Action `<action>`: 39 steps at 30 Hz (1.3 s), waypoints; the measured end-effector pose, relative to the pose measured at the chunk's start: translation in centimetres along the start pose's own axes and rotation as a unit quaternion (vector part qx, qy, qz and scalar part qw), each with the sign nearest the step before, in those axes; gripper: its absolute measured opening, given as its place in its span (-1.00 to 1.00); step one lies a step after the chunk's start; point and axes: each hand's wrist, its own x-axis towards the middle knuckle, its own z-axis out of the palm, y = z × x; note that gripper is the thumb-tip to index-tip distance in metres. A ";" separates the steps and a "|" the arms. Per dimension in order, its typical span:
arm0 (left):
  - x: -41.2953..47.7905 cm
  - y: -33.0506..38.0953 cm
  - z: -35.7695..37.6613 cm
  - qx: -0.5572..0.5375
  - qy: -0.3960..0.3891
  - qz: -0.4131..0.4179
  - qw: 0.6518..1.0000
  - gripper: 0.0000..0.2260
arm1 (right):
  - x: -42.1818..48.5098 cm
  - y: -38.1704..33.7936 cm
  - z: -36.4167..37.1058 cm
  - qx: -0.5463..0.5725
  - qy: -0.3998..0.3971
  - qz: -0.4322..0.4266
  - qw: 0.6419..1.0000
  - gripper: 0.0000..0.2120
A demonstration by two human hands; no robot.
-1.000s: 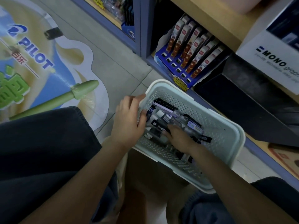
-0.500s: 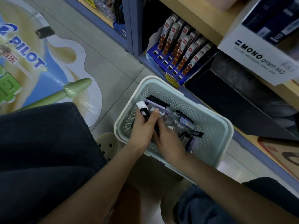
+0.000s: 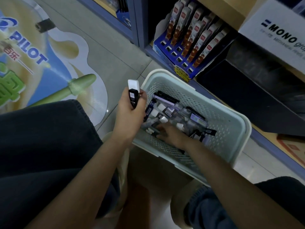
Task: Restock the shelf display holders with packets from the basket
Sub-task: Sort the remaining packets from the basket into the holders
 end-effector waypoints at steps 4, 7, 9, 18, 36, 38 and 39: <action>0.2 -0.3 -0.4 0.008 -0.006 0.002 1.000 -0.93 | 1.3 0.1 0.7 -0.054 -0.018 0.025 0.998 -0.66; 0.2 -0.4 -0.3 0.012 -0.016 0.005 1.000 -0.94 | 1.7 0.1 0.8 -0.075 -0.045 0.046 0.995 -0.71; 0.1 -0.4 -0.3 0.016 -0.021 0.007 1.000 -0.94 | 2.0 -0.3 1.0 -0.095 -0.068 0.066 0.991 -0.70; 0.0 -0.5 -0.6 0.025 -0.017 0.016 0.999 -0.92 | 1.7 0.4 1.5 -0.126 -0.070 0.099 0.985 -0.61; -2.6 -0.7 0.4 0.039 0.077 -0.042 0.995 -0.85 | -4.3 -5.4 -2.1 0.087 0.024 0.005 0.996 -0.88; -3.1 -0.5 0.8 0.058 0.086 -0.044 0.994 -0.87 | -5.6 -6.3 -3.3 0.112 0.052 0.007 0.992 -0.81; -3.3 -0.4 1.0 0.069 0.079 -0.046 0.993 -0.86 | -6.2 -6.7 -3.8 0.129 0.072 0.006 0.989 -0.79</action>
